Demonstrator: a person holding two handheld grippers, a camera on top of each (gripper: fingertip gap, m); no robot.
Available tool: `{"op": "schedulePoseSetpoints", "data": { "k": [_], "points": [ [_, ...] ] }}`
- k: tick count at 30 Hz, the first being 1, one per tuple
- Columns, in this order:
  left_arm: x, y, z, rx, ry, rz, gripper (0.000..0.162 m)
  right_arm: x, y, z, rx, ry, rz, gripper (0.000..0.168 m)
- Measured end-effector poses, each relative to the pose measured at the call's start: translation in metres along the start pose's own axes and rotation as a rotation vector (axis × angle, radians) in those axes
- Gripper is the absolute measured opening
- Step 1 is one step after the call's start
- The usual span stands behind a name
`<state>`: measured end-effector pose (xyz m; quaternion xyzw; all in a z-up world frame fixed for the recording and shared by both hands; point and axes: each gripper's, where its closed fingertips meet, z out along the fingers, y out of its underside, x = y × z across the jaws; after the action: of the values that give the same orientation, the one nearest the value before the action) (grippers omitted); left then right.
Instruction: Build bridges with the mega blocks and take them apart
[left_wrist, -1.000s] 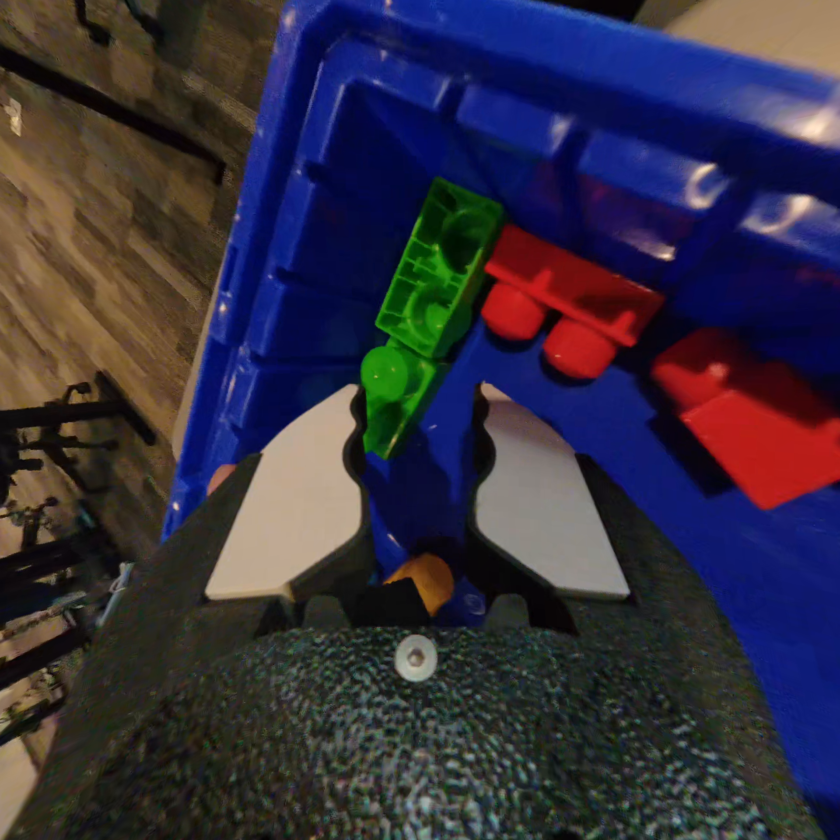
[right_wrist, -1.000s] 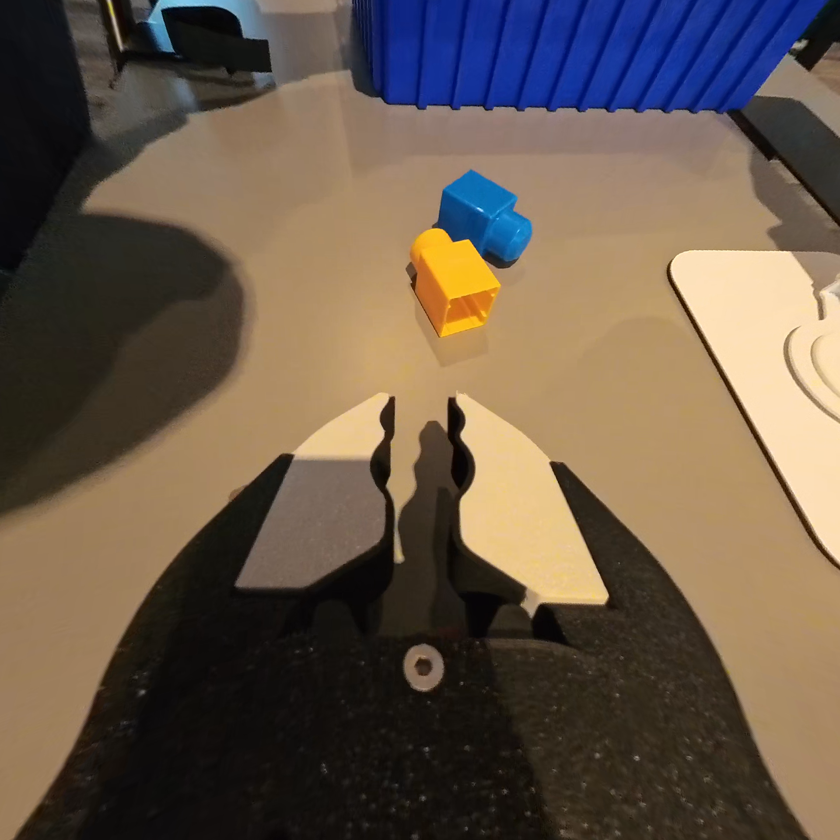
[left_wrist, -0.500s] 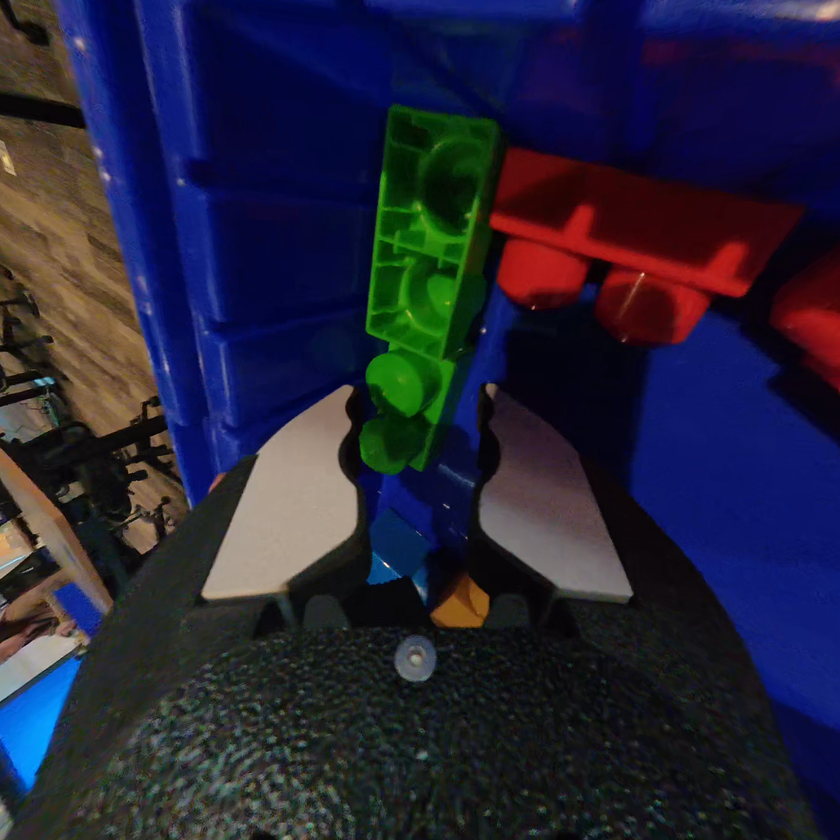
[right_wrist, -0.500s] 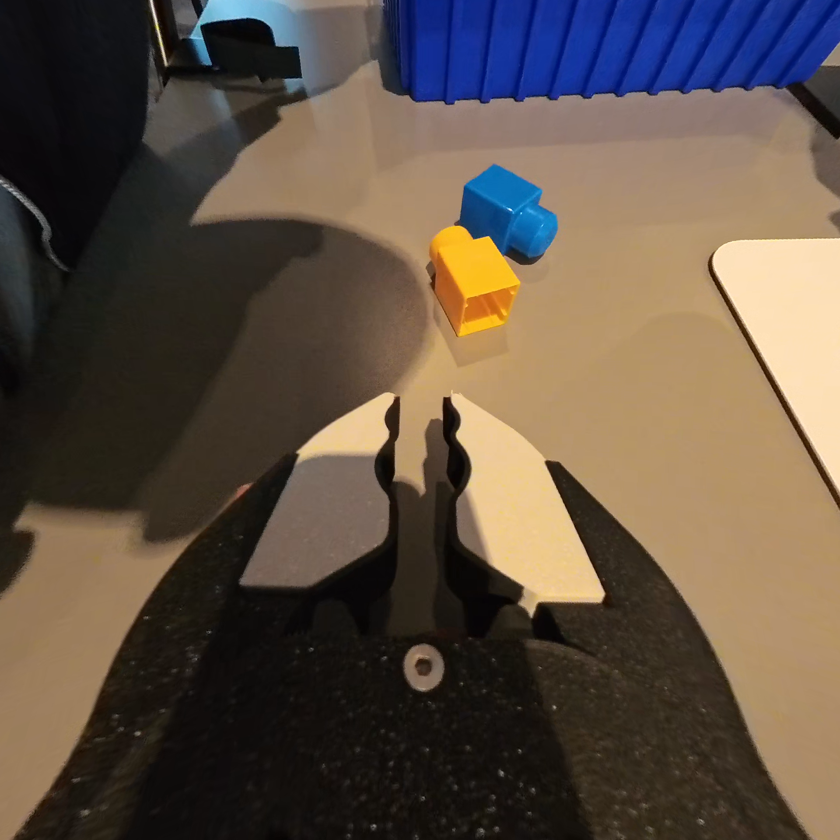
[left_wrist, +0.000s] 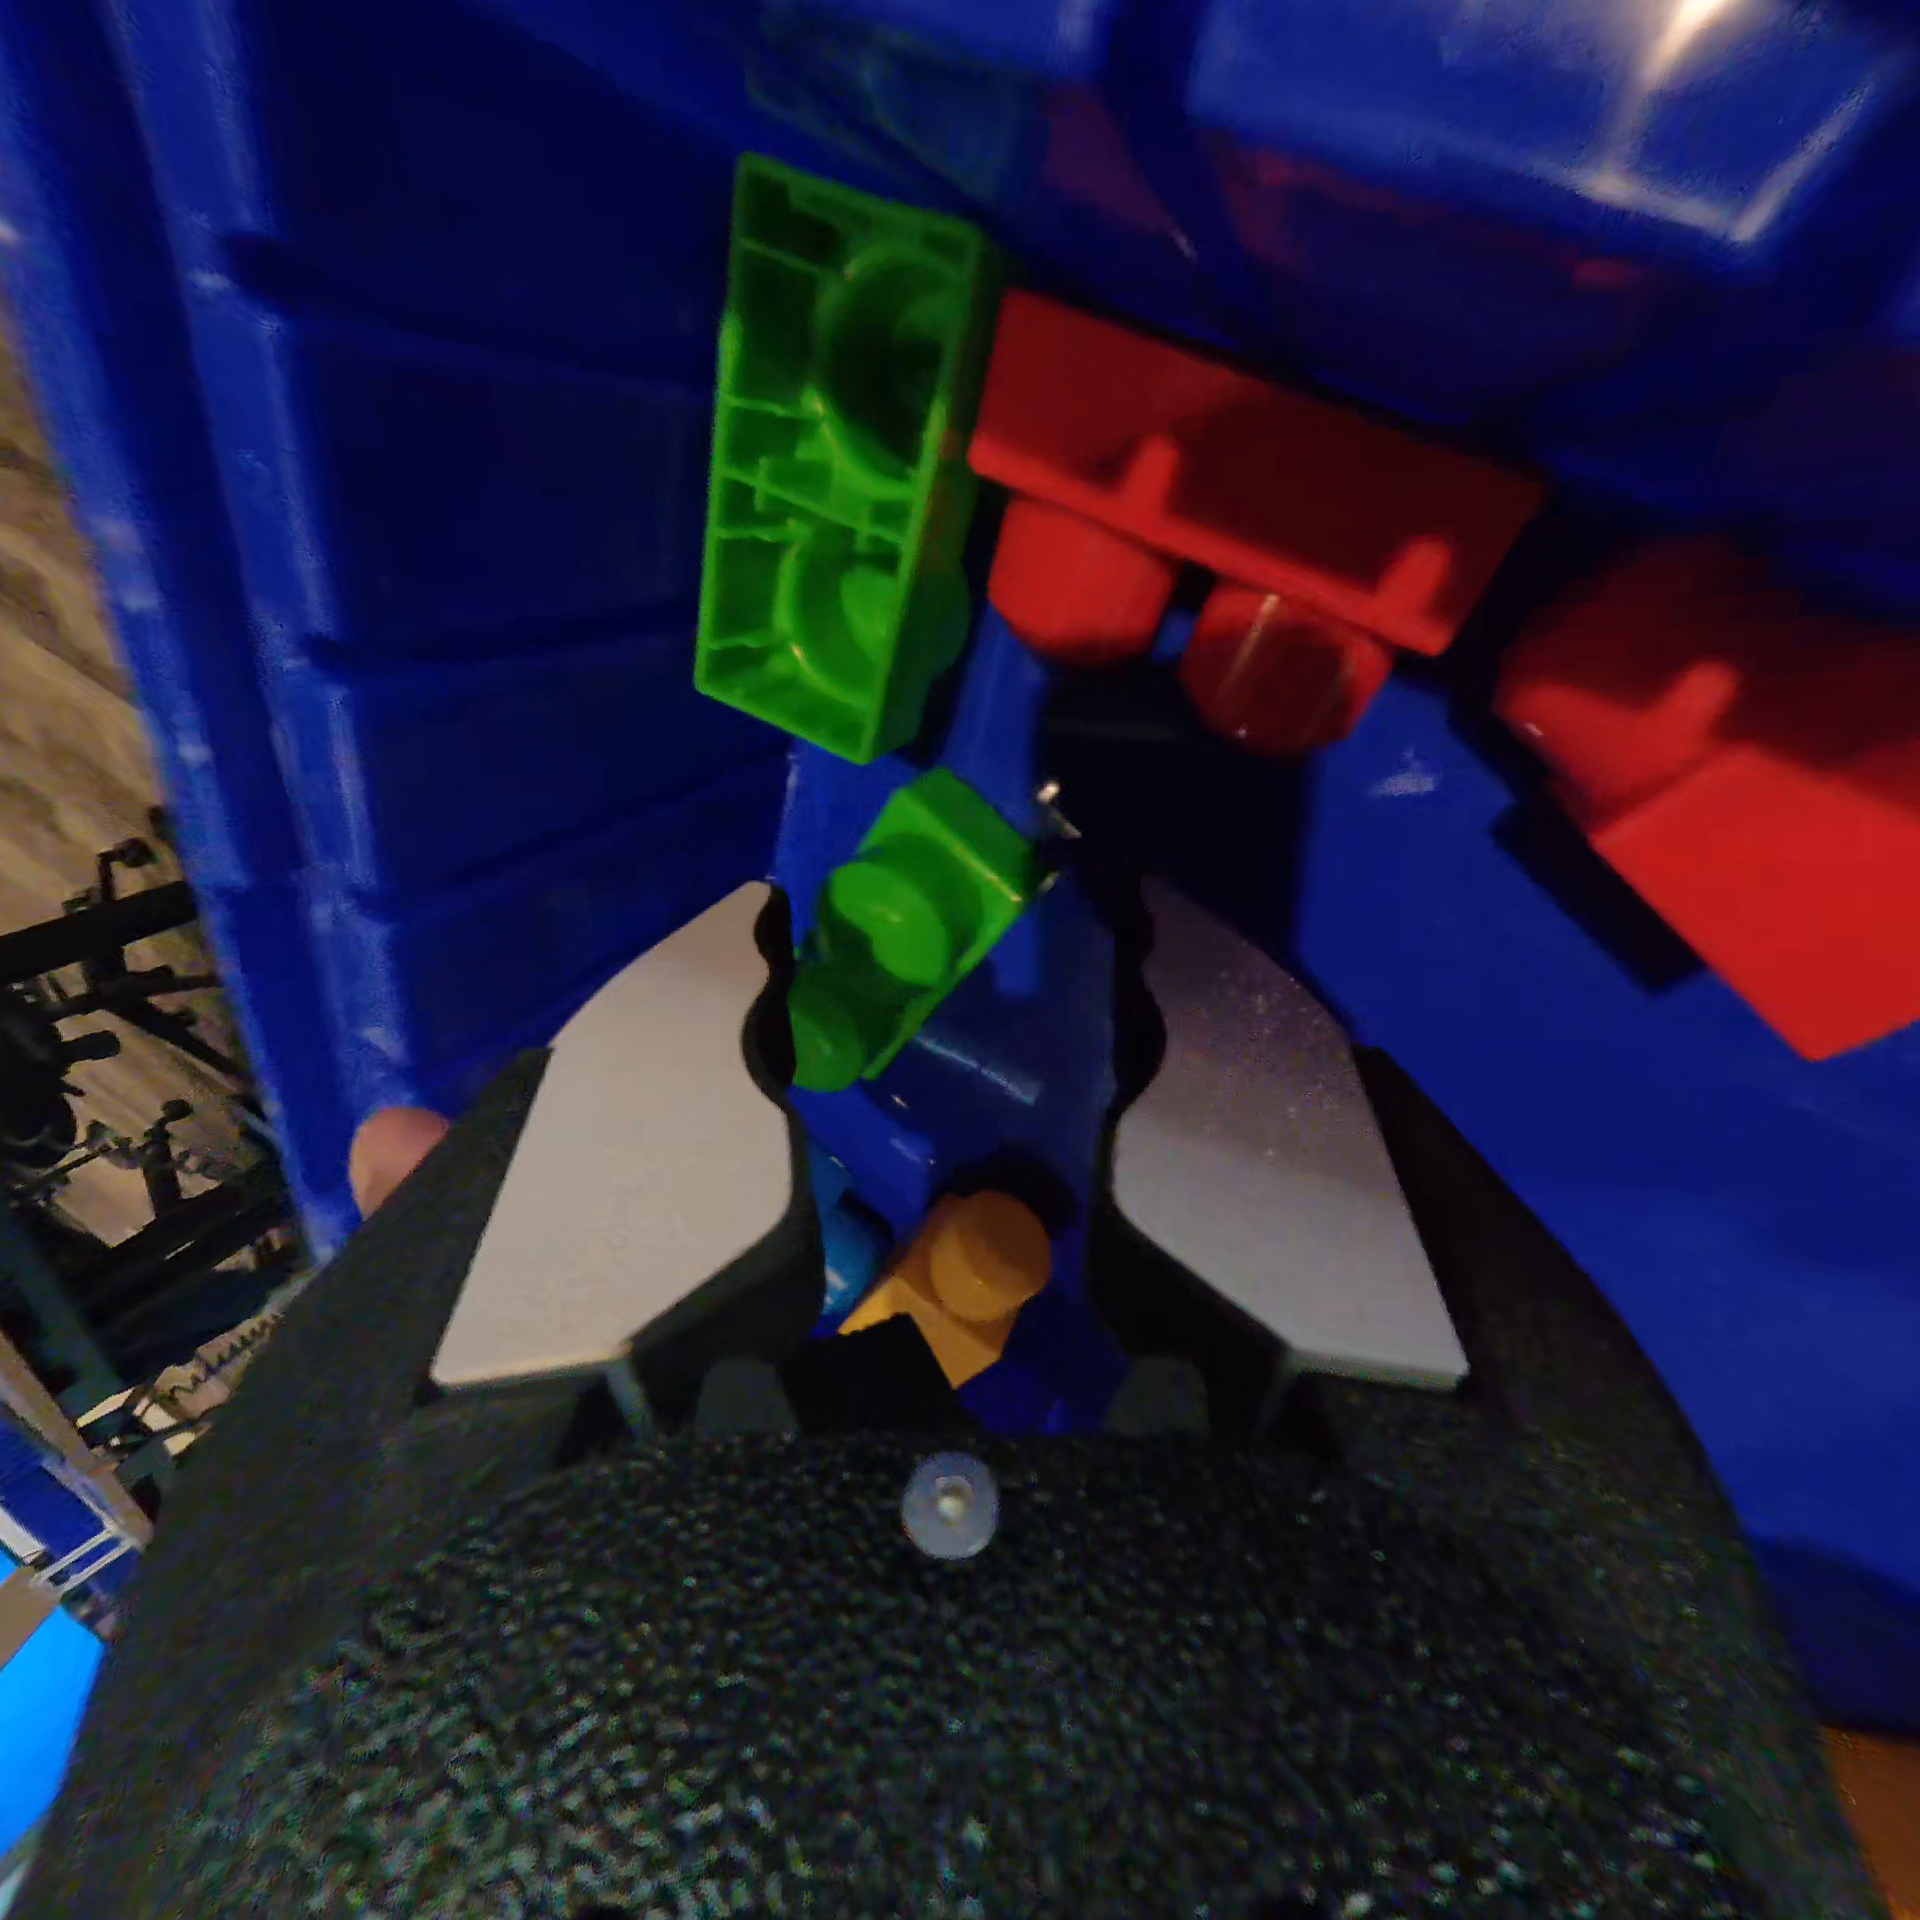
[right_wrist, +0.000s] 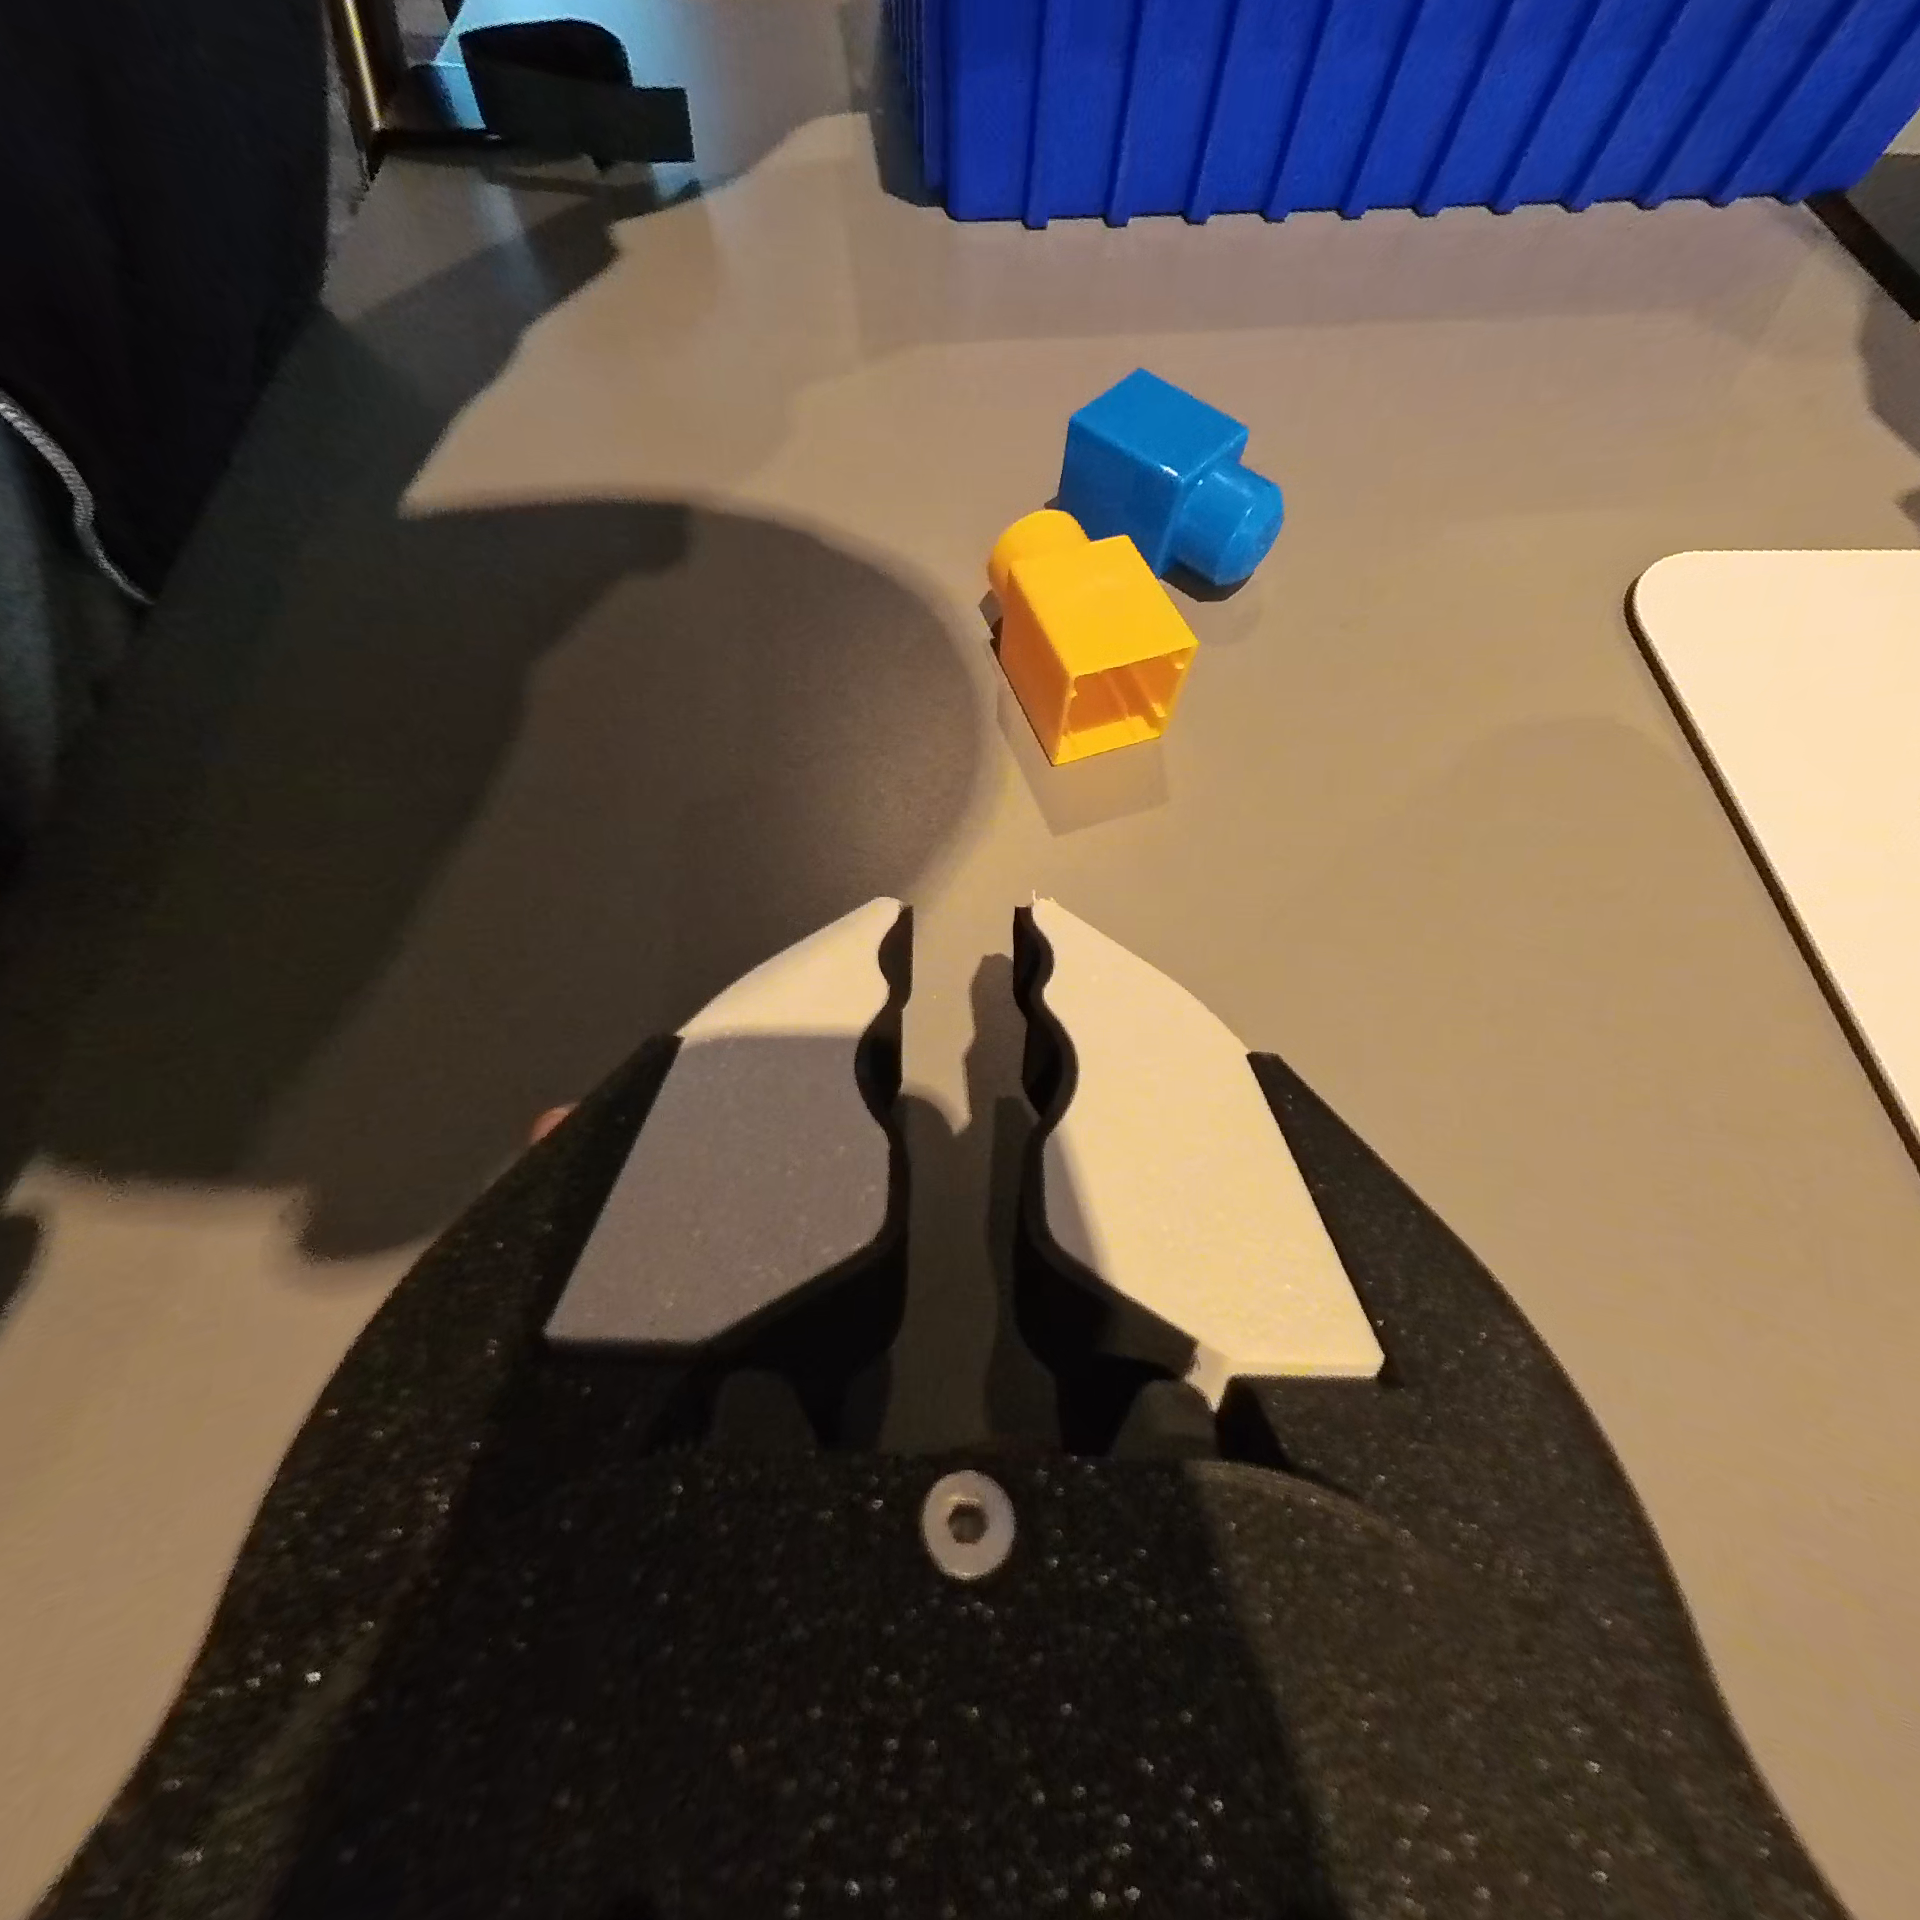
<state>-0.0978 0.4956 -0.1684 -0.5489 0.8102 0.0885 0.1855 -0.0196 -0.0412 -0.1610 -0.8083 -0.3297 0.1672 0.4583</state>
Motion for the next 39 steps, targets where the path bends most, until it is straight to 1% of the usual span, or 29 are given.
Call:
{"op": "schedulePoseSetpoints", "data": {
  "k": [1, 3, 7, 12, 14, 16, 17, 19, 25, 28, 32, 35, 37, 39],
  "points": [
    [-0.006, -0.002, -0.003, 0.023, -0.024, -0.020, 0.060, 0.000, 0.000, 0.000, -0.001, 0.000, 0.000, 0.019],
    [-0.011, -0.002, -0.005, 0.048, -0.021, -0.076, 0.057, 0.000, 0.000, 0.000, -0.003, 0.000, -0.001, 0.018],
    [-0.014, 0.006, 0.000, 0.000, -0.051, -0.040, 0.049, 0.000, 0.001, 0.000, -0.005, -0.001, 0.000, 0.018],
    [-0.011, 0.006, 0.002, 0.012, 0.001, -0.076, 0.040, 0.000, 0.001, 0.001, -0.007, -0.001, -0.003, 0.018],
    [-0.009, 0.008, 0.006, 0.005, 0.032, -0.103, 0.043, 0.000, 0.001, 0.001, -0.009, -0.001, -0.004, 0.018],
    [-0.005, 0.015, 0.013, -0.048, 0.063, -0.107, 0.051, -0.001, 0.001, 0.001, -0.010, -0.002, -0.005, 0.018],
    [-0.003, 0.018, 0.016, -0.068, 0.070, -0.108, 0.051, -0.001, 0.001, 0.001, -0.010, -0.002, -0.005, 0.018],
    [-0.006, 0.016, 0.016, -0.050, 0.067, -0.102, 0.044, -0.001, 0.001, 0.001, -0.011, -0.004, -0.004, 0.018],
    [0.000, 0.016, 0.011, -0.063, 0.087, -0.091, 0.039, 0.000, 0.001, 0.001, -0.008, -0.007, 0.002, 0.018],
    [-0.002, 0.015, 0.005, -0.054, 0.050, -0.098, 0.037, 0.000, 0.001, 0.001, -0.007, -0.008, 0.002, 0.018],
    [-0.004, -0.001, -0.021, 0.058, 0.018, -0.157, 0.036, 0.000, 0.001, 0.001, -0.006, -0.009, 0.006, 0.018],
    [0.000, -0.022, -0.060, 0.166, -0.009, -0.179, 0.036, 0.000, 0.001, 0.001, -0.006, -0.009, 0.007, 0.019],
    [0.014, -0.055, -0.101, 0.285, -0.001, -0.175, 0.035, 0.000, 0.001, 0.001, -0.007, -0.008, 0.007, 0.019],
    [0.045, -0.102, -0.148, 0.421, 0.040, -0.123, 0.035, 0.000, 0.001, 0.001, -0.009, -0.006, 0.005, 0.019]
  ]
}}
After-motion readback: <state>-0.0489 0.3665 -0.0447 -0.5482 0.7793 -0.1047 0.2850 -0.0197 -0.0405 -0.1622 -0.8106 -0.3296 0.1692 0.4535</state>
